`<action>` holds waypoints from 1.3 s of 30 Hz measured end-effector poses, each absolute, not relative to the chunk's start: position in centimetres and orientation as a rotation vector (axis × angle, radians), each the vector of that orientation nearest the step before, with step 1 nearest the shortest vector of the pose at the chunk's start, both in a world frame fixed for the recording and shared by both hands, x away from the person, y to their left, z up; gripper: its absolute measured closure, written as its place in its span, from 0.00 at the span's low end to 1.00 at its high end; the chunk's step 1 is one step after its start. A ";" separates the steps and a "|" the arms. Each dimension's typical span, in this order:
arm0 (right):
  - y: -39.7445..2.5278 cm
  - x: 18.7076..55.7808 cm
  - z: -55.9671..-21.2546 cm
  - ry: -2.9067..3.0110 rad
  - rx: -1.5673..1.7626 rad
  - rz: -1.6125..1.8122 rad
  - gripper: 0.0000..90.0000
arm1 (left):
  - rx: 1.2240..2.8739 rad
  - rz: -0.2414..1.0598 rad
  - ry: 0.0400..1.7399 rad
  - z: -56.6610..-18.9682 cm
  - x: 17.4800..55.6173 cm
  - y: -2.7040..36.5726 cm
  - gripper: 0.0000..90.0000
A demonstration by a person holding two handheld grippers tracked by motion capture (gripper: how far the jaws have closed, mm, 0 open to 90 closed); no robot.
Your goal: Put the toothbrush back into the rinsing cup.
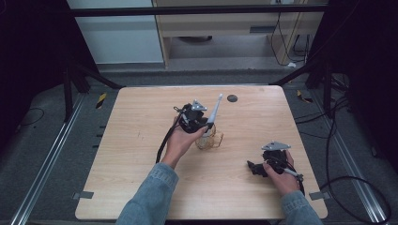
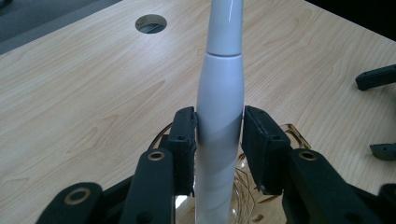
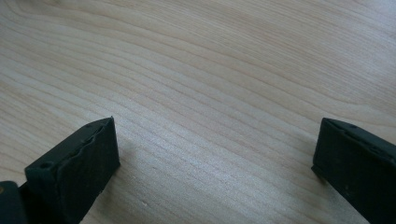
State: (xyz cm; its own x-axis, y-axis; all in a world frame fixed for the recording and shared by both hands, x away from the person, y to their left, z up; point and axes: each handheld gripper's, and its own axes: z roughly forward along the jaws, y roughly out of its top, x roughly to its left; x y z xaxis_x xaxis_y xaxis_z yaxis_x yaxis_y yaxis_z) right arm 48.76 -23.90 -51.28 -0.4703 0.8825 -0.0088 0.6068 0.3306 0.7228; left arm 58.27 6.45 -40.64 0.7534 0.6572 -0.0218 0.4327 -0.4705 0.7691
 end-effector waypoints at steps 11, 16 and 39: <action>-23.9 48.8 -51.3 2.200 1.314 0.933 0.00 | 2.130 0.388 0.791 -39.7 57.5 6.8 0.70; -23.9 48.8 -51.3 2.200 1.314 0.933 0.00 | 2.129 0.403 0.776 -39.2 57.1 7.0 0.69; -23.9 48.8 -51.3 2.199 1.314 0.933 0.00 | 2.105 0.465 0.743 -37.9 55.5 7.0 0.24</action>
